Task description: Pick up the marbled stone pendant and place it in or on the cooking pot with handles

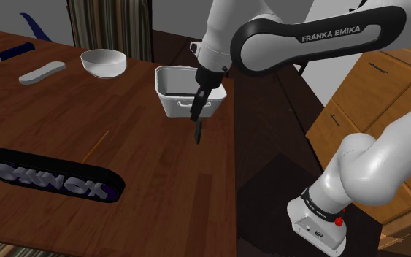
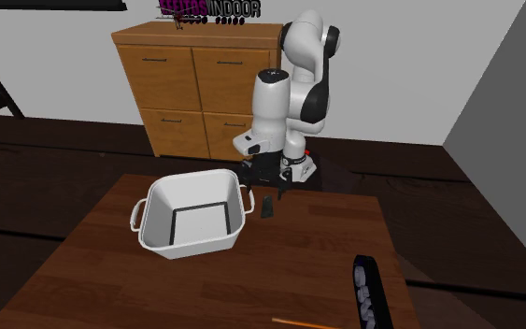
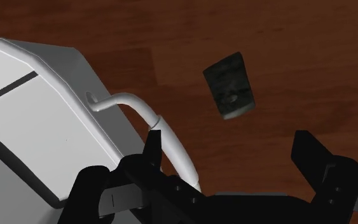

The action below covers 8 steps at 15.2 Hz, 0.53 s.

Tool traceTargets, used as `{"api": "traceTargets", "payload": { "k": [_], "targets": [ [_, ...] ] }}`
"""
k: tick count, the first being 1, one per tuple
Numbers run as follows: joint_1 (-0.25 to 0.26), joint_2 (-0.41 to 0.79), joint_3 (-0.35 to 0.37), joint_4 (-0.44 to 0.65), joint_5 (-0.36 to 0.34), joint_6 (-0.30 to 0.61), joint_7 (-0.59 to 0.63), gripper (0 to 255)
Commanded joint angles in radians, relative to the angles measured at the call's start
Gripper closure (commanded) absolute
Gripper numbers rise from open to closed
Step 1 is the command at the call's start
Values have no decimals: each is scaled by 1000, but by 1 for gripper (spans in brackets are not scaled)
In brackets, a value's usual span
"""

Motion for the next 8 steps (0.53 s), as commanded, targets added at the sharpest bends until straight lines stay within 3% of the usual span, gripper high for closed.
{"api": "traceTargets", "payload": {
  "k": [1,8],
  "targets": [
    [4,76,5,-36,12,-5,0,255],
    [11,55,-5,35,13,-100,-1,255]
  ]
}}
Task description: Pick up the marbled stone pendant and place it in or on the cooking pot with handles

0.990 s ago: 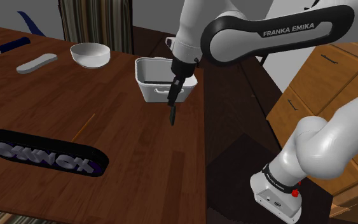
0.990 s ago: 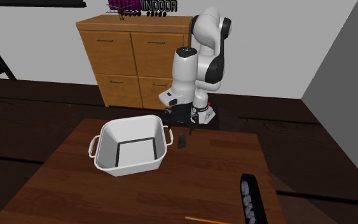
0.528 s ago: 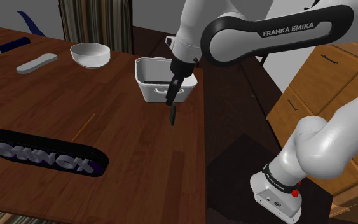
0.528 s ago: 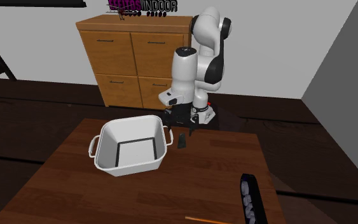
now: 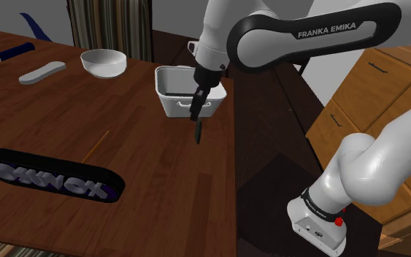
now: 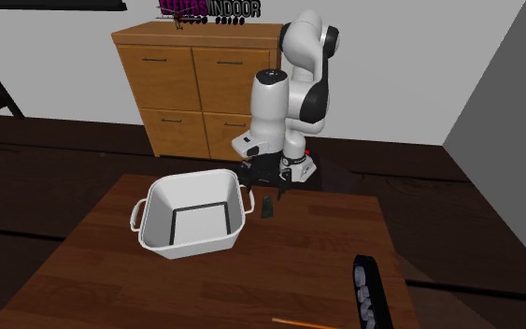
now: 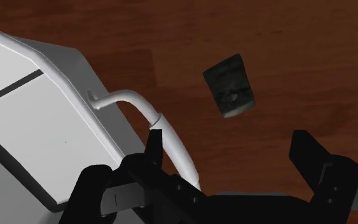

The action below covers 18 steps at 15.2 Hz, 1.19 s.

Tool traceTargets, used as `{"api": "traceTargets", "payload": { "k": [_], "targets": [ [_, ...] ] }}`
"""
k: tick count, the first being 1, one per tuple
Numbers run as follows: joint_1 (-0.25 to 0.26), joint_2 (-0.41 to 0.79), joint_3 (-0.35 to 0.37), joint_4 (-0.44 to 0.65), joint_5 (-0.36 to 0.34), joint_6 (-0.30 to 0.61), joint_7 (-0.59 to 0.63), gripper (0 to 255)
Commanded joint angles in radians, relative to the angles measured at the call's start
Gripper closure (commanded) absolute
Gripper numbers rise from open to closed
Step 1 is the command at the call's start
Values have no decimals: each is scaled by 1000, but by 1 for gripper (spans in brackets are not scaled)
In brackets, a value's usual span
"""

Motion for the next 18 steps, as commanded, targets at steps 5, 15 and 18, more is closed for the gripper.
{"api": "traceTargets", "payload": {
  "k": [5,15,18],
  "targets": [
    [13,16,-9,52,20,-124,0,255],
    [19,29,-11,-2,16,-59,4,0],
    [17,40,-7,-32,15,-18,5,0]
  ]
}}
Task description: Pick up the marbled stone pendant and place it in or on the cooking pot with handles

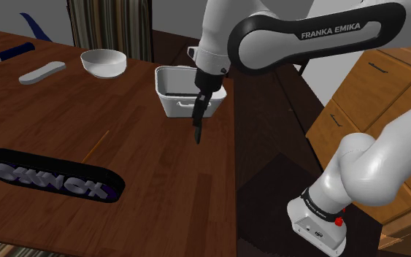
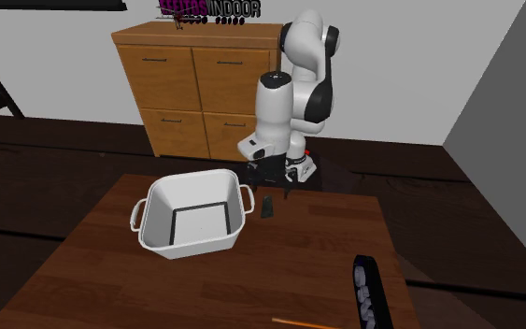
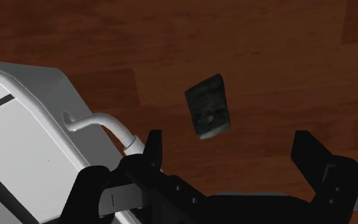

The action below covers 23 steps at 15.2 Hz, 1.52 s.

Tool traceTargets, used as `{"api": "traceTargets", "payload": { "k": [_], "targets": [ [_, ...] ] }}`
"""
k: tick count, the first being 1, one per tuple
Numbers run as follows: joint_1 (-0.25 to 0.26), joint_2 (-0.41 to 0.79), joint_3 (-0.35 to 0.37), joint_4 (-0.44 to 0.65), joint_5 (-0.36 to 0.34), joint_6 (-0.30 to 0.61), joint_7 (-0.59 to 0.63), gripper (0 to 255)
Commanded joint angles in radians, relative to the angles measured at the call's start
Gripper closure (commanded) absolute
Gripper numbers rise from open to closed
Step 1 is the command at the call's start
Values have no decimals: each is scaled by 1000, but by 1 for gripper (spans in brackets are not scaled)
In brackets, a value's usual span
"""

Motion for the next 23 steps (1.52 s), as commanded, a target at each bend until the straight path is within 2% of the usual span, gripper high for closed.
{"api": "traceTargets", "payload": {
  "k": [1,2,10,11,18,20,23],
  "targets": [
    [-8,48,-6,-35,-3,44,-5,0],
    [-9,55,-3,-49,-4,66,-4,0],
    [-18,55,5,-49,-2,66,-6,0],
    [-18,62,6,-34,-4,58,-4,255],
    [-22,44,-3,-34,0,39,-20,255],
    [-18,55,6,-49,-2,66,-6,255],
    [-18,43,4,-21,0,25,-7,255]
  ]
}}
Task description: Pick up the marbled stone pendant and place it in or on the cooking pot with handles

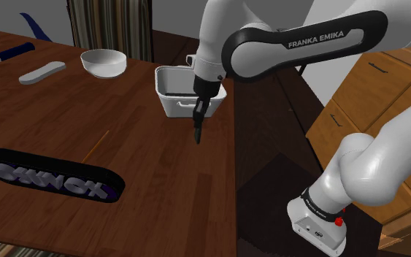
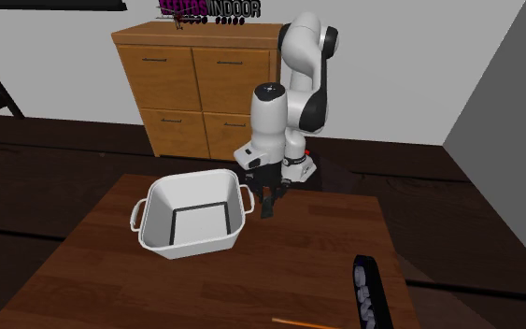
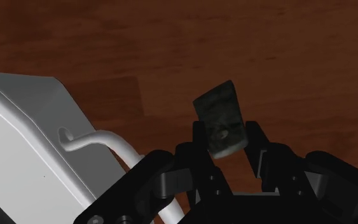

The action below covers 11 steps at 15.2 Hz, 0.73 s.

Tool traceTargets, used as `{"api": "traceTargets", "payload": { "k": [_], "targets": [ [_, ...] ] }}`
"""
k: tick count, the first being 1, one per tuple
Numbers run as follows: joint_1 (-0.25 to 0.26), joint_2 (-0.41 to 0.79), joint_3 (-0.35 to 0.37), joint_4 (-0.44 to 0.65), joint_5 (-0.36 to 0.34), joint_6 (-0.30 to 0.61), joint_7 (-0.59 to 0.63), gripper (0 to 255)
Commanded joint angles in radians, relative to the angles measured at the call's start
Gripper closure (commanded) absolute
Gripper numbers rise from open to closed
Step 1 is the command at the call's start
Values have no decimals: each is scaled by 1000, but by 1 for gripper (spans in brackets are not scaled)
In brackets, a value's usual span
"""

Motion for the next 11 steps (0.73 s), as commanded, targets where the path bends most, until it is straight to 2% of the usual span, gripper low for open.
{"api": "traceTargets", "payload": {
  "k": [1,11],
  "targets": [
    [0,3,0,11,1,-25,0,255],
    [-1,-20,-5,122,3,-159,-2,255]
  ]
}}
